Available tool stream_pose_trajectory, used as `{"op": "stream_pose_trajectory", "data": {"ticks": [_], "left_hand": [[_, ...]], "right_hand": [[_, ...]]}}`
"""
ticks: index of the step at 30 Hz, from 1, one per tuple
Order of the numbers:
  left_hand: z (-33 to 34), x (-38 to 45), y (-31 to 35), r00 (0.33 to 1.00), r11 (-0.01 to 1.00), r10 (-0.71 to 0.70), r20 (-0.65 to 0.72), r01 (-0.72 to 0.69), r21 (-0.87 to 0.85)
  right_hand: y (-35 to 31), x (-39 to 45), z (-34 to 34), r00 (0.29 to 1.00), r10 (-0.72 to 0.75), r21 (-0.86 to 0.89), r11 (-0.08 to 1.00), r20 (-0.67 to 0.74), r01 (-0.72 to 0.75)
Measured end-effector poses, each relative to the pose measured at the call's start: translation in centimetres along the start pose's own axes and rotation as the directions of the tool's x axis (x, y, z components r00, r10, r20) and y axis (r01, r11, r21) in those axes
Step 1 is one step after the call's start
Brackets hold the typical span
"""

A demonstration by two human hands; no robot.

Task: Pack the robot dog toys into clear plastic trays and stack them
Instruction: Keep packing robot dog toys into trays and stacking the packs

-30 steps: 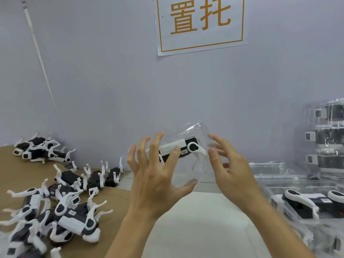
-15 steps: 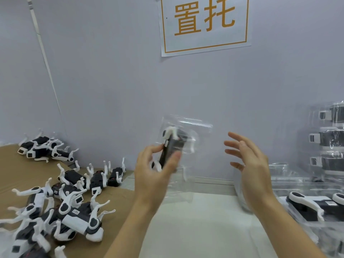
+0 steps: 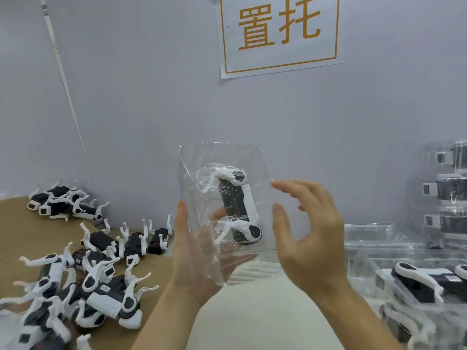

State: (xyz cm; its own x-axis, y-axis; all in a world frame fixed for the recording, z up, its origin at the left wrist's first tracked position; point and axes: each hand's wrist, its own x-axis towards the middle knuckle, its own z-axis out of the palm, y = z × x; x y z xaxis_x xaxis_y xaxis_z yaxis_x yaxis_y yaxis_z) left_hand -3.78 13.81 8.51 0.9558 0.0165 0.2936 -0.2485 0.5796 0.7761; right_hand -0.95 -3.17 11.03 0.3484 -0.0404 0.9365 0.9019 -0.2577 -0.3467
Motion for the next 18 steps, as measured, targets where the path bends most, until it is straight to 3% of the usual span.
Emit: {"op": "stream_pose_trajectory", "data": {"ticks": [3,7,14,18], "left_hand": [[-0.4,0.2,0.0,0.999,0.992,-0.041,-0.033,0.037,-0.12],[-1.0,0.3,0.2,0.999,0.954,-0.049,-0.016,0.042,-0.296],[-2.4,0.2,0.0,0.988,0.983,-0.047,-0.148,0.019,-0.182],[-2.7,0.1,0.3,0.99,0.988,-0.019,-0.141,-0.003,-0.155]], "right_hand": [[-0.5,-0.5,0.7,0.972,-0.162,-0.035,0.985,0.171,0.17],[-0.6,-1.1,1.4,0.92,-0.178,0.053,0.984,0.349,0.17],[-0.9,-1.0,1.4,0.913,-0.227,0.056,0.974,0.338,0.221],[-1.2,-0.7,1.2,0.915,-0.246,0.075,0.969,0.32,0.234]]}}
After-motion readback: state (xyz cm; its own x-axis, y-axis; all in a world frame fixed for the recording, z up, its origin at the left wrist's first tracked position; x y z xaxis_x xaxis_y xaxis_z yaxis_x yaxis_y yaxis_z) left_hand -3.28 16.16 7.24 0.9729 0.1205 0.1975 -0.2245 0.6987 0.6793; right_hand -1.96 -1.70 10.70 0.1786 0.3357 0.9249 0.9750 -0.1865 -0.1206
